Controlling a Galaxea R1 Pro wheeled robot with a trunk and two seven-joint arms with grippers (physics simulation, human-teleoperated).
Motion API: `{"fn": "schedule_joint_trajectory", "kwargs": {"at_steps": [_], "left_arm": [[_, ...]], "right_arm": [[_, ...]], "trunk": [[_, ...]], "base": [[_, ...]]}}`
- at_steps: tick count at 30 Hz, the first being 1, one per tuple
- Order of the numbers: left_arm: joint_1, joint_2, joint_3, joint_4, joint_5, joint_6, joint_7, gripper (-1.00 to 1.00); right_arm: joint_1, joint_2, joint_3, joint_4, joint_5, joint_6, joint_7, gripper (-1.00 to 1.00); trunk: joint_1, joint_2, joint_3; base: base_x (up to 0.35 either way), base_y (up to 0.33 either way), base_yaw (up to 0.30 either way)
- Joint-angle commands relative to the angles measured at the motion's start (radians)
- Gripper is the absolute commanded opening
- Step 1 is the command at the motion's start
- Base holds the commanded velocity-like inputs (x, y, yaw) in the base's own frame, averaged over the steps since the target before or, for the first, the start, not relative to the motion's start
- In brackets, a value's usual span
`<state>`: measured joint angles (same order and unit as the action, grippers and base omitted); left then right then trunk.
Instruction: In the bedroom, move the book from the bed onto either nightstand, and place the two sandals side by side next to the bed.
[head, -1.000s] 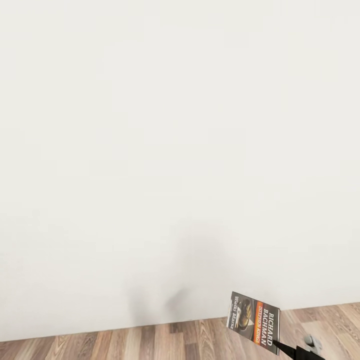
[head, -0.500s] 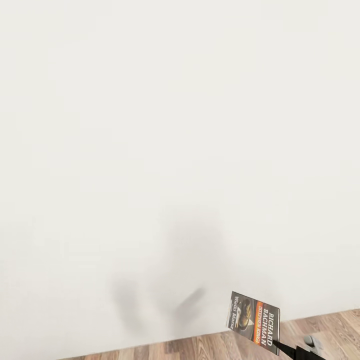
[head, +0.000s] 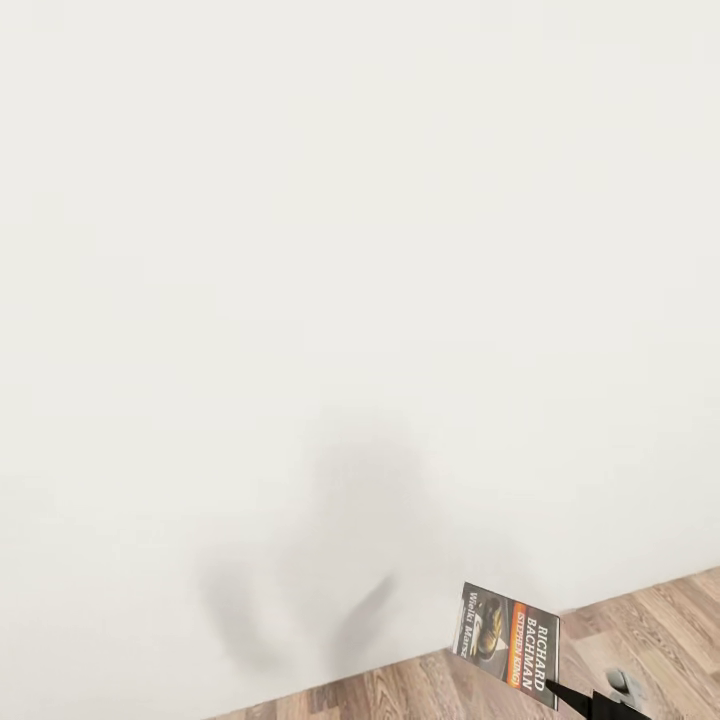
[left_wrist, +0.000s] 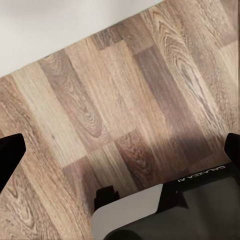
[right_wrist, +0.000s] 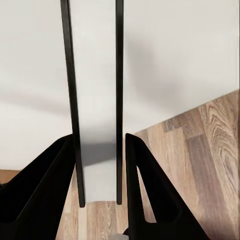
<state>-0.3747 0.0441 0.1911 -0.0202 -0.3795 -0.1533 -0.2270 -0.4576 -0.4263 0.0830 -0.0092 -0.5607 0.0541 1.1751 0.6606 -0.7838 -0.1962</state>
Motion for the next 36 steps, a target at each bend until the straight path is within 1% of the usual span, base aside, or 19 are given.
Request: {"fn": "schedule_joint_trajectory", "kwargs": {"at_steps": [1, 19, 26, 36], "left_arm": [[0.0, 0.0, 0.008, 0.0, -0.009, -0.003, -0.003, 1.0], [-0.001, 0.0, 0.009, 0.0, -0.009, -0.003, -0.003, 1.0], [-0.001, 0.0, 0.008, 0.0, -0.009, -0.003, -0.003, 1.0], [-0.001, 0.0, 0.009, 0.0, -0.009, -0.003, -0.003, 1.0]], "right_arm": [[-0.001, 0.0, 0.008, 0.0, -0.01, 0.006, 0.003, -1.0], [-0.001, 0.0, 0.007, 0.001, -0.01, 0.006, 0.003, -1.0], [-0.001, 0.0, 0.008, 0.0, -0.01, 0.006, 0.003, -1.0], [-0.001, 0.0, 0.008, 0.0, -0.01, 0.006, 0.003, -1.0]], "trunk": [[0.0, -0.001, -0.001], [0.0, -0.001, -0.001], [0.0, -0.001, -0.001], [0.0, -0.001, -0.001]], "base": [[0.0, 0.0, -0.219], [0.0, 0.0, -0.215], [0.146, 0.0, -0.214], [0.014, 0.0, -0.214]]}}
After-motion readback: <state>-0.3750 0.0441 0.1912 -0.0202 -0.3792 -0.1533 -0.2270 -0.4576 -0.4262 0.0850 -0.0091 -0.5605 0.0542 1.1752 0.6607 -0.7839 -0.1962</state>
